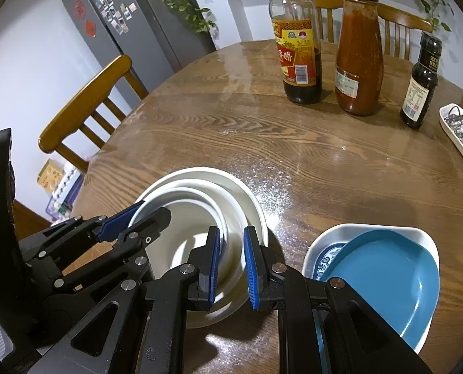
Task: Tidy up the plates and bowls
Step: 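Open the left gripper to release the ramekin inside the bowls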
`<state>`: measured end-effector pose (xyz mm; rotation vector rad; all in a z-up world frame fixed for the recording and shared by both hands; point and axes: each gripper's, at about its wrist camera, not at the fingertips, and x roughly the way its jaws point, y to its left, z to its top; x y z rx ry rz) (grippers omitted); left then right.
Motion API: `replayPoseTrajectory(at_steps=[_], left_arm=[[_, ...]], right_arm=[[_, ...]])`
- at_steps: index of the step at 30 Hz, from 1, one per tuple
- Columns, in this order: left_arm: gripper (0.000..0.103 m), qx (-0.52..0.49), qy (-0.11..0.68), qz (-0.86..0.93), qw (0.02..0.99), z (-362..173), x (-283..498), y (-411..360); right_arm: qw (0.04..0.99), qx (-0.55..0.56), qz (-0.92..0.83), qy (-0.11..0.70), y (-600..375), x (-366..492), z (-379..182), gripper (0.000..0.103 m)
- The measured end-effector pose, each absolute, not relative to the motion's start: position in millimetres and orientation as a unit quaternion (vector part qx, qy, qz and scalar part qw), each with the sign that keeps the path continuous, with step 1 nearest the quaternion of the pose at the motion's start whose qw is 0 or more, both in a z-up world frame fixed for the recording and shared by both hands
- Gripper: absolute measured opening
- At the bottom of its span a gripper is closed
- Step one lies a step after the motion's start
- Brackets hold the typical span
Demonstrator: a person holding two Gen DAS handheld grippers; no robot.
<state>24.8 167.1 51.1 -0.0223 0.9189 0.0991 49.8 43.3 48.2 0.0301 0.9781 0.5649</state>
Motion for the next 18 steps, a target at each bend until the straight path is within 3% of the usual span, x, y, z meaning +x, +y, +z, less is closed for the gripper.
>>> replayPoseTrajectory(at_steps=[18], left_arm=[[0.026, -0.001, 0.436, 0.053, 0.898, 52.9, 20.0, 169.2]], right_arm=[[0.847, 0.015, 0.262, 0.462, 40.9, 46.9, 49.7, 0.019]])
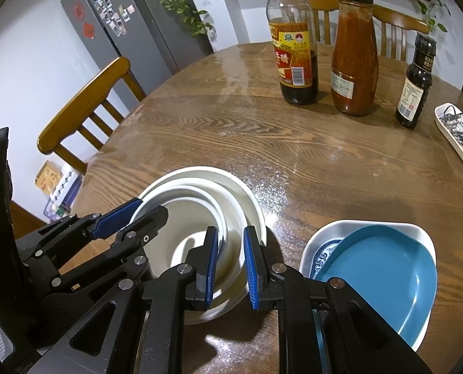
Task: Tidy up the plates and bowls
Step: 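Open the left gripper to release the ramekin inside the bowls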
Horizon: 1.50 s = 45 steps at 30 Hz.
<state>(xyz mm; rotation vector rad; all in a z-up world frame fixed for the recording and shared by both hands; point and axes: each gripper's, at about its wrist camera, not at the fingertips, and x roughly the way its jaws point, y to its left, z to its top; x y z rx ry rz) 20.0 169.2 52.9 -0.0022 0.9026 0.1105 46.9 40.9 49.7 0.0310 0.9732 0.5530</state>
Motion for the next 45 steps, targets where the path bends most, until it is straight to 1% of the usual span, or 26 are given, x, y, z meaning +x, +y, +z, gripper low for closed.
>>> replayPoseTrajectory(at_steps=[25, 45], left_arm=[[0.032, 0.006, 0.429, 0.06, 0.901, 54.9, 17.0, 168.5], [0.034, 0.011, 0.425, 0.067, 0.903, 57.1, 14.3, 170.5]], right_arm=[[0.849, 0.014, 0.259, 0.46, 39.7, 47.4, 49.8, 0.019], [0.851, 0.013, 0.255, 0.46, 39.7, 46.6, 50.2, 0.019]])
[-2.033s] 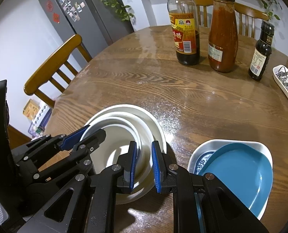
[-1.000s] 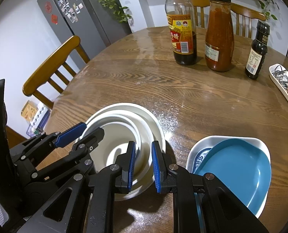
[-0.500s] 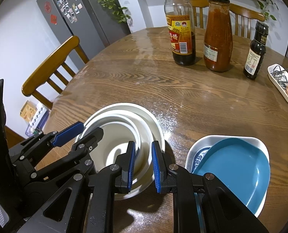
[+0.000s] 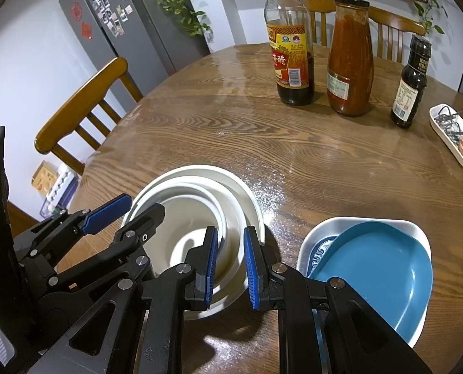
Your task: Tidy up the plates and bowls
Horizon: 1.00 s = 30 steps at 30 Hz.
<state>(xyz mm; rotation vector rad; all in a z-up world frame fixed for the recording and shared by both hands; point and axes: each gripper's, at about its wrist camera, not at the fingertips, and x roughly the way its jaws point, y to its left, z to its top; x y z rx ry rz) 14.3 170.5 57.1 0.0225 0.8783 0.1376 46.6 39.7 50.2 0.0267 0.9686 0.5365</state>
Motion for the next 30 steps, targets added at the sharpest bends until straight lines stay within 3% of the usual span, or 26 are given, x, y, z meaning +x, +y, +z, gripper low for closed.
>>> replayPoseTrajectory(at_steps=[30], left_arm=[[0.05, 0.013, 0.423, 0.09, 0.902, 56.5, 12.6, 174.7]], right_arm=[[0.858, -0.002, 0.231, 0.459, 42.2, 42.0, 52.3, 0.023]])
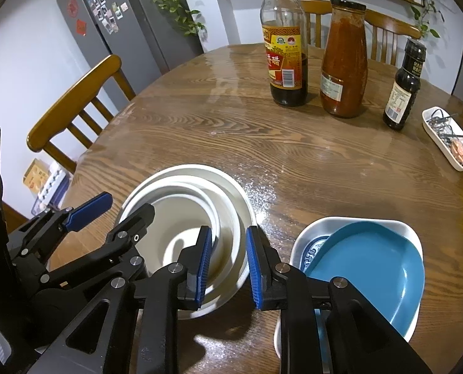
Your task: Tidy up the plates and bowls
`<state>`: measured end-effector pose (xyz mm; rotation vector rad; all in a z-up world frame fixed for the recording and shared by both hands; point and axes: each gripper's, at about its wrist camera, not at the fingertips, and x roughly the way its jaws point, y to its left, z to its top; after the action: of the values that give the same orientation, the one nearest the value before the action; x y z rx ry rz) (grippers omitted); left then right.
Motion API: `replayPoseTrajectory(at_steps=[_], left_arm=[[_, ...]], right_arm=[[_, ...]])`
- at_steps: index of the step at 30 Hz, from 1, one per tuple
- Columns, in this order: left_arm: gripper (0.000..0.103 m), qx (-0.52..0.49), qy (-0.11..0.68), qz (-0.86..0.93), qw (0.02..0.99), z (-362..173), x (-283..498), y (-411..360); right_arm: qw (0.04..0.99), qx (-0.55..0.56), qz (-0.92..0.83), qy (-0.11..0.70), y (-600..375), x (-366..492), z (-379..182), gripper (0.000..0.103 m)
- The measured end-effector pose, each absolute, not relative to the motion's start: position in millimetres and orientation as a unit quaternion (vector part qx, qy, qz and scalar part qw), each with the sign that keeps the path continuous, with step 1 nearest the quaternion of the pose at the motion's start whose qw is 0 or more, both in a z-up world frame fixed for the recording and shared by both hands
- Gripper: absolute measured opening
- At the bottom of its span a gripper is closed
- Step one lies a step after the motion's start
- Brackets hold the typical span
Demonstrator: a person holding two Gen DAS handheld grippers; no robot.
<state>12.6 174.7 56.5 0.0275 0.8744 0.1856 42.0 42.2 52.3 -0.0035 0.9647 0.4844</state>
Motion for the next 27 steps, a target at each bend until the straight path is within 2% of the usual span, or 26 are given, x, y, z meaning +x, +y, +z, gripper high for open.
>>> replayPoseTrajectory(at_steps=[7, 20, 25, 27], left_arm=[[0.062, 0.006, 0.424, 0.1, 0.9, 55.4, 12.1, 178.9], [0.081, 0.003, 0.426, 0.119, 0.897, 55.4, 10.9, 184.1], [0.091, -0.009, 0.425, 0.125, 0.896, 56.7, 10.8, 189.8], [0.094, -0.019, 0.426, 0.125, 0.896, 57.5, 10.8, 194.1]], right_arm=[[0.862, -0.001, 0.213, 0.46, 40.1, 41.0, 52.4, 0.038], [0.86, 0.01, 0.207, 0.465, 37.0, 39.0, 52.4, 0.044], [0.859, 0.015, 0.208, 0.467, 35.6, 39.0, 52.4, 0.046], [0.861, 0.016, 0.205, 0.466, 34.0, 39.4, 52.7, 0.056]])
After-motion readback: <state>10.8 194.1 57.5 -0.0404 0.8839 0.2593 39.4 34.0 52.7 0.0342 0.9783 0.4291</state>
